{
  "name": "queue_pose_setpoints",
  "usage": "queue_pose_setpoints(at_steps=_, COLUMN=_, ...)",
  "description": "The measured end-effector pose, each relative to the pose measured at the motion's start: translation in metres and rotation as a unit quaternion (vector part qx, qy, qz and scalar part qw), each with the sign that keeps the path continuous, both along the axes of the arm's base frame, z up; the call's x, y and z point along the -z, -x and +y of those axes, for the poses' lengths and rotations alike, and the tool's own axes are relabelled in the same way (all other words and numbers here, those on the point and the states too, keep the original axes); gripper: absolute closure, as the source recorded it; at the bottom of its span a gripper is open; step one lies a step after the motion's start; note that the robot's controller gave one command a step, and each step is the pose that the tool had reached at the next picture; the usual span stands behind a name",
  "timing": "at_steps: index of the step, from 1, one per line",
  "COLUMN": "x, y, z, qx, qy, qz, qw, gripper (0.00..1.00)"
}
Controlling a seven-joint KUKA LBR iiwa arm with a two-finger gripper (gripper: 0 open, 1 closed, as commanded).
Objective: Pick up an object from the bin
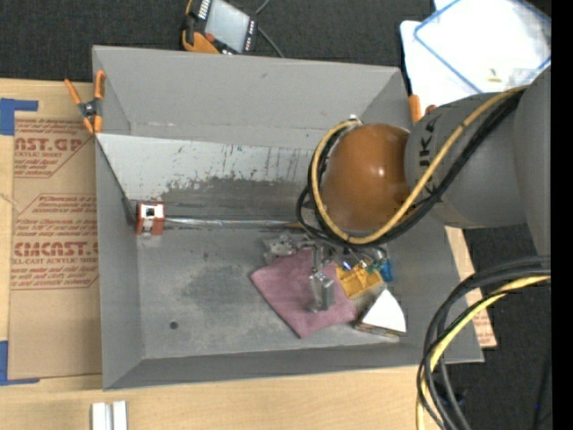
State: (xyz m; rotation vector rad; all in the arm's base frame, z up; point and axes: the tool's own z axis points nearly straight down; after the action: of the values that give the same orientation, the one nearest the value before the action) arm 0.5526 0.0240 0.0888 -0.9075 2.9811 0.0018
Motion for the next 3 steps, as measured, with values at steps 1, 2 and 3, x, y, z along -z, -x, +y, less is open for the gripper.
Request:
queue_pose_setpoints(at_steps=1, x=0.018, y=-0.020, z=-0.007, qx=0.006, qy=-0.002, qz=-0.0031, qw=1.0000, gripper=1.00)
queue_pose_setpoints(at_steps=2, x=0.018, y=-0.020, z=-0.007, qx=0.006, qy=-0.002, qz=-0.0031, qw=1.0000, gripper=1.00)
queue_pose_setpoints(at_steps=3, x=-0.037, y=-0.025, z=-0.017, qx=-0.080, qy=0.000, qz=-0.0055, qw=0.9968, gripper=1.00)
